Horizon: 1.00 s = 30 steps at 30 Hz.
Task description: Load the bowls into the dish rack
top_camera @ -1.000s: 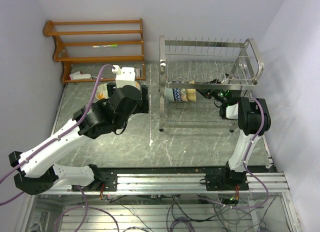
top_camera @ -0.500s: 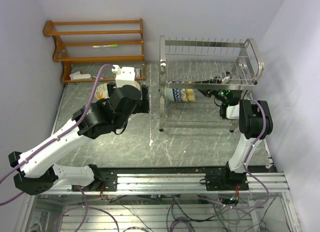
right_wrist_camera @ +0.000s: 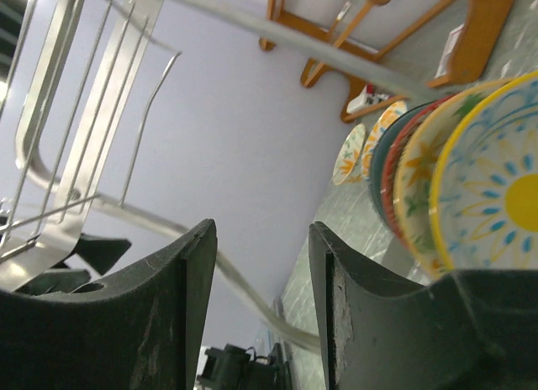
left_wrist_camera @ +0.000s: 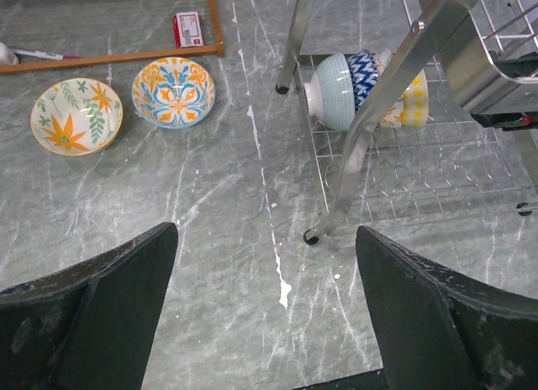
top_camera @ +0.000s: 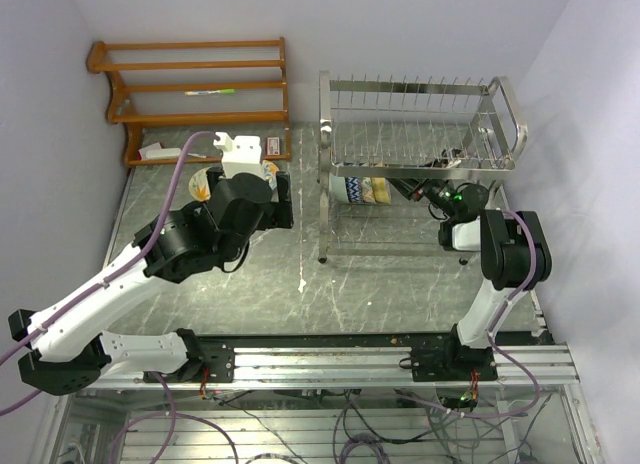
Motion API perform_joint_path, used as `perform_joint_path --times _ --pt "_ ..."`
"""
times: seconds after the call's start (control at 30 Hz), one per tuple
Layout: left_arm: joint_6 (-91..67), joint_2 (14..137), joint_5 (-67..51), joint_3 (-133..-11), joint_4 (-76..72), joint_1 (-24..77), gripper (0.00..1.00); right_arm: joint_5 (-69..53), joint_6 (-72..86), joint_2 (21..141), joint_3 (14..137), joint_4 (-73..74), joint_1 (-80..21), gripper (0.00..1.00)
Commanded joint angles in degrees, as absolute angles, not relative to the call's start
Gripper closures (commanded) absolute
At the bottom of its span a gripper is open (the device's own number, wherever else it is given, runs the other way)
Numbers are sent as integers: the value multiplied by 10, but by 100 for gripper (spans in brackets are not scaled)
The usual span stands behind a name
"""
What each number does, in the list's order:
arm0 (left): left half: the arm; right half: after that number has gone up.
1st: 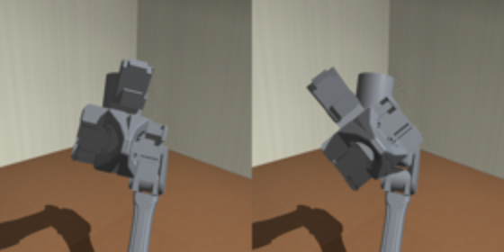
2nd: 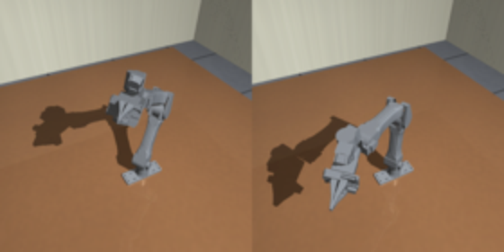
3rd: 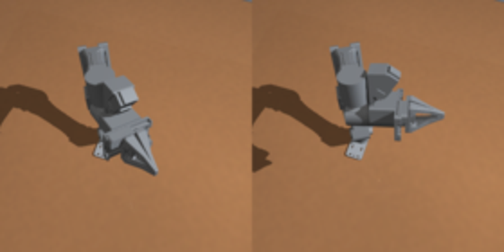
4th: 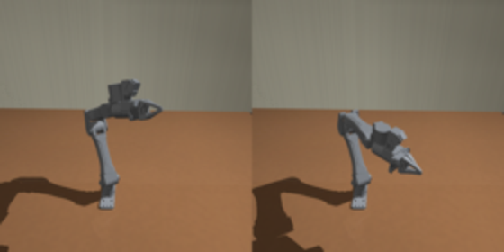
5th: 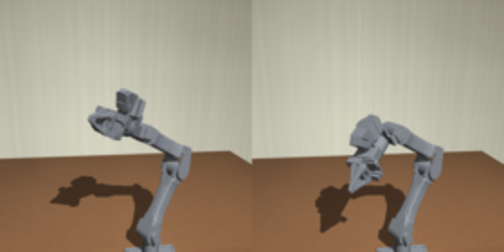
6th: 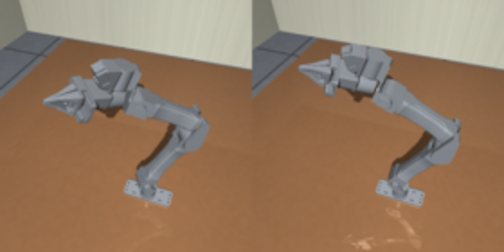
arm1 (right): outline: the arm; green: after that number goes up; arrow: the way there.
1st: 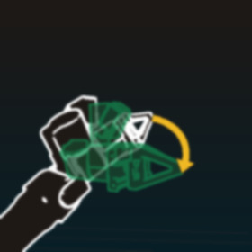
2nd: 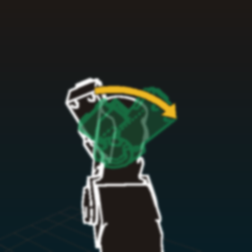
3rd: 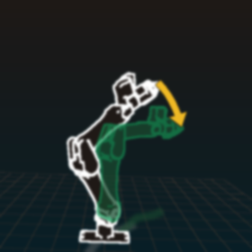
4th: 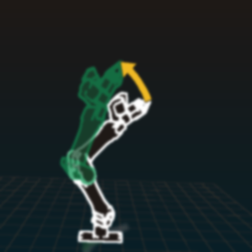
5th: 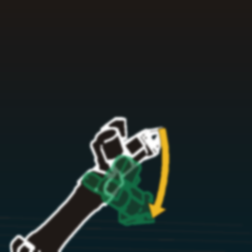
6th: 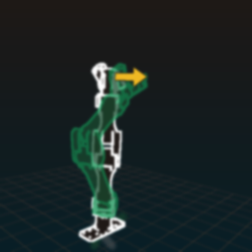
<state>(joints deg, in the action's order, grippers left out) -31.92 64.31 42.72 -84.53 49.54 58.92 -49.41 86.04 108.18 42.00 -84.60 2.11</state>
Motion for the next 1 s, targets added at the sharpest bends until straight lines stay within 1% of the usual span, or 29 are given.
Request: perform_joint_path --times 0.0,0.17,0.27,0.4,0.53,0.67,0.83,0.97 --pt "-321 623 419 -834 485 586 2 -510 871 1016 377 -880 10 53" --pt "-323 606 423 -825 492 586 2 -507 824 936 313 -798 -26 53" --pt "-325 594 423 -812 496 586 1 -496 778 877 273 -712 -59 53" --pt "-328 574 421 -787 491 586 0 -451 726 777 226 -602 -110 52" --pt "-335 560 420 -762 493 586 1 -408 705 687 170 -520 -148 51" --pt "-346 552 405 -717 478 576 1 -375 665 608 156 -406 -194 51" --pt "-355 547 304 -626 409 492 1 -352 594 525 187 -193 -230 51" --pt "-338 555 202 -592 340 359 1 -355 532 483 227 -47 -239 51"
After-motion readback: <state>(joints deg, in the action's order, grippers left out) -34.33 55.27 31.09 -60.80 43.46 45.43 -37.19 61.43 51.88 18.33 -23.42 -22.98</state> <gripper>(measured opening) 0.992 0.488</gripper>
